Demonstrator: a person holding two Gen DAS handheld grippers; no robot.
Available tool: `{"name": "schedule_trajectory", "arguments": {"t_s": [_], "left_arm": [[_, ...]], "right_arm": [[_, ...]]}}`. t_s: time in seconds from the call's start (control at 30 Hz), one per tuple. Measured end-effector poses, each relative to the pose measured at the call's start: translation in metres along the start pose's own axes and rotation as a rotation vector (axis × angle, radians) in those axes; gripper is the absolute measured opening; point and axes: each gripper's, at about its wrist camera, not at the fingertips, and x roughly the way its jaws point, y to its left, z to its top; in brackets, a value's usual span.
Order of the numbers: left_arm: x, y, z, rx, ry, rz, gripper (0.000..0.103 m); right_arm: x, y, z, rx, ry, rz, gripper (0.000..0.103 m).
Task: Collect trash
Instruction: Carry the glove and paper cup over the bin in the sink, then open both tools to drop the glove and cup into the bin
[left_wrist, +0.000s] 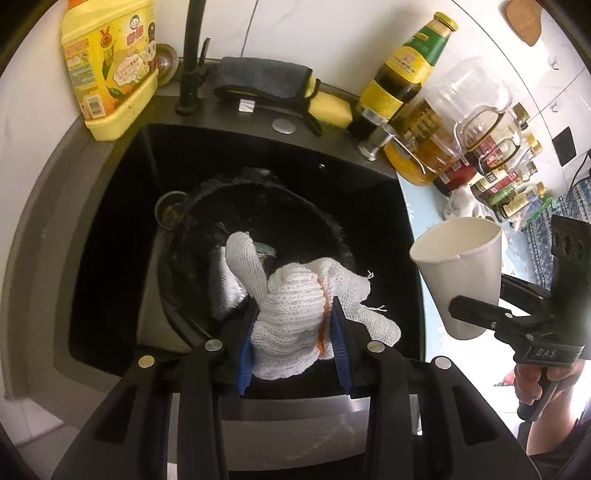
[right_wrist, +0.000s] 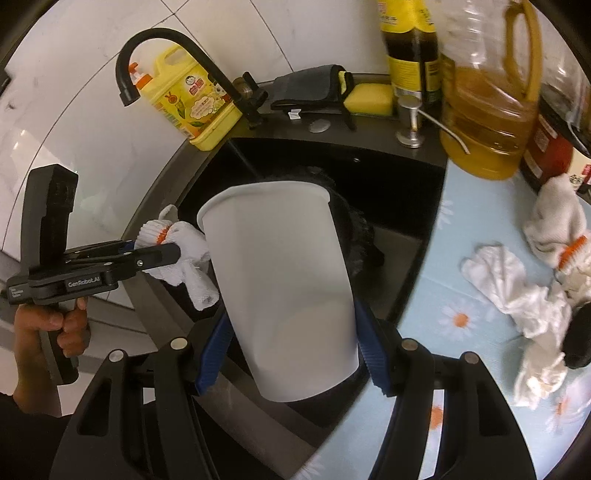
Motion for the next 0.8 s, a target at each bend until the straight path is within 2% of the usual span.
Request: {"name": "schedule_trajectory", "arguments": {"t_s": [0.33,0.8], "left_arm": [[-0.001,0.036,0.02,0.038,0.015,-0.026,0.034],[0.022,0.052,0.037,0.049,0.061,-0.058,0.035]], "right_arm": [[0.028,0.026,0.024,0.045,-0.01,-0.009,0.063],[0.059,0.03,0.055,0.087,0.039,-0.017,0.064]]}}
